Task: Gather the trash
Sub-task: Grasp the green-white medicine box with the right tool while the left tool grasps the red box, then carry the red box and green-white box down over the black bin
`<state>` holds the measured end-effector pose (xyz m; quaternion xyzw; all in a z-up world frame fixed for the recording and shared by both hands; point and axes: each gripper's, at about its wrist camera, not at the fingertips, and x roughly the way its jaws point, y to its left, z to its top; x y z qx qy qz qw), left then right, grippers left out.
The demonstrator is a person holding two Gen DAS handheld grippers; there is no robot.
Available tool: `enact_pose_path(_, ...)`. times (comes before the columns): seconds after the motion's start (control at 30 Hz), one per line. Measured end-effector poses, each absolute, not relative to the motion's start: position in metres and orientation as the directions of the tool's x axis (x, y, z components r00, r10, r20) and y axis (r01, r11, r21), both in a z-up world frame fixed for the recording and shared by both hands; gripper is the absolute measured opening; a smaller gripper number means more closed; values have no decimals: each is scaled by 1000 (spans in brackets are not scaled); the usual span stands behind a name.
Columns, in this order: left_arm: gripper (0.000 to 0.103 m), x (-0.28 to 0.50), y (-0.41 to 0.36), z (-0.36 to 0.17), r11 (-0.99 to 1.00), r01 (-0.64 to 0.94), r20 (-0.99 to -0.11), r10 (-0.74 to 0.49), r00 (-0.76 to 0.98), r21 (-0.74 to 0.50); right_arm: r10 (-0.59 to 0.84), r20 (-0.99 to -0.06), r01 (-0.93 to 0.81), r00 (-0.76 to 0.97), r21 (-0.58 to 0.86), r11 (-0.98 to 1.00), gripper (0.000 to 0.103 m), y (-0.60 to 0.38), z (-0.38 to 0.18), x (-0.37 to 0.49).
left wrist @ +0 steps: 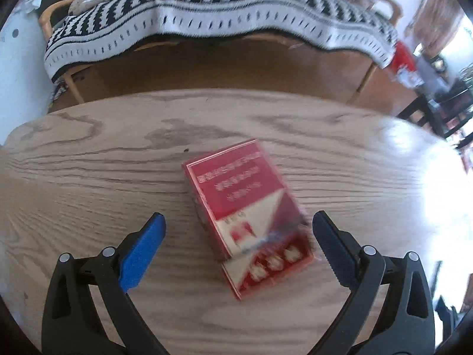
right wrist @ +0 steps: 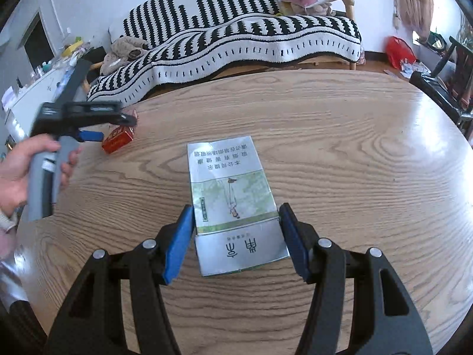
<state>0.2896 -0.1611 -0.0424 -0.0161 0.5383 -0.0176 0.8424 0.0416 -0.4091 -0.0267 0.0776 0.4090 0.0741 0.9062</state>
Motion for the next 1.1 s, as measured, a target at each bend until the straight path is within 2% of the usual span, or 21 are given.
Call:
enact_pose_path(0.1,59,279,-159,-37,997,80,-868,-40,494,0,139,-729,-59,670,134,989,58,-404,-24,40)
enact_pose_path(0.13,57,274,-154,-36,996,91,-868,-62,493,-20,126,-724,-45,678,130,991,58,-403,-22,38)
enact_pose_path(0.4,55,221,-134,0,989,141,-839,-47,542,35,149,-693,-32,705,180,983,58,-390,3,22)
enact_pose_path(0.63,55,160,-122,61,991,137,-794,-81,603,3,151,-632,-83,761,137,987,58,-371,67,-19)
enact_pose_path(0.77,55,103,-137,98,979,203,-751,-124,648,15,142,-592,-75,794,137,988,58,-375,98,-54)
enact_pose_path(1.1,55,-74,-231,137,879,473,-700,-378,606,-66,25,-555,69,832,148,987,58,-446,143,-192)
